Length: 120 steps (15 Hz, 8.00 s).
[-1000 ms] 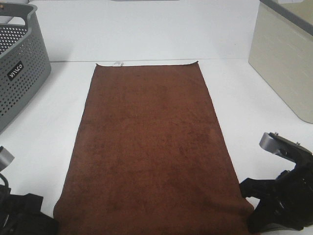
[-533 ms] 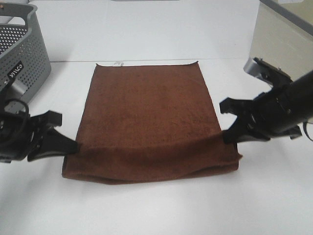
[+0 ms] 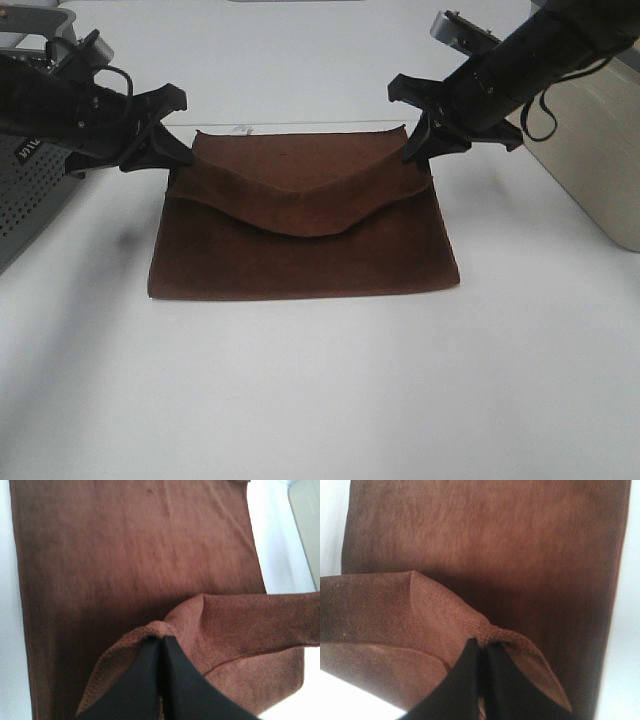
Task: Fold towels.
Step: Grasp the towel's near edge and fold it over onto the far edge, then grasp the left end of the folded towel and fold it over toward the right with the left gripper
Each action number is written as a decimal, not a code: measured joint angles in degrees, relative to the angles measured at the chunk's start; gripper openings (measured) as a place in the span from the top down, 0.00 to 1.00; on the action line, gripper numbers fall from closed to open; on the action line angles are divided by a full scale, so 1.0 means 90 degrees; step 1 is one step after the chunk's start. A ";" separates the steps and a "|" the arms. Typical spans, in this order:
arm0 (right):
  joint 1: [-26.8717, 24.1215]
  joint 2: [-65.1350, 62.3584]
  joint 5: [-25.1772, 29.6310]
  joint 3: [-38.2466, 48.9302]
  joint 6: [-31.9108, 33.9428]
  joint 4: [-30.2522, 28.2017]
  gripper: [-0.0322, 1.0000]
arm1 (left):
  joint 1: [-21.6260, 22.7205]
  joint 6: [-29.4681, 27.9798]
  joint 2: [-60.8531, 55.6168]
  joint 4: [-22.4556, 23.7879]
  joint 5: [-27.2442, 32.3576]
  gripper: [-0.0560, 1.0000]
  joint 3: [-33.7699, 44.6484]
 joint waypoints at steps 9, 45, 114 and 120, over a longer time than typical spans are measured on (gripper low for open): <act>-0.0038 0.2623 0.0388 -0.4348 0.0630 -0.1732 0.97 | 0.0000 -0.0070 0.2381 0.0115 -0.1216 0.95 -0.3247; -0.0286 0.1617 0.2394 -0.1732 0.0910 -0.1063 0.18 | 0.0108 -0.2979 0.1458 0.3132 0.1127 0.09 -0.1445; 0.0382 0.0528 0.0936 -0.1623 0.1763 -0.2693 0.17 | 0.0236 -0.4717 0.1458 0.5978 0.2266 0.89 -0.3234; 0.0382 0.0025 0.1528 -0.1623 0.1770 -0.2693 0.17 | -0.1229 -0.5723 0.1420 0.6290 0.3202 0.89 -0.4896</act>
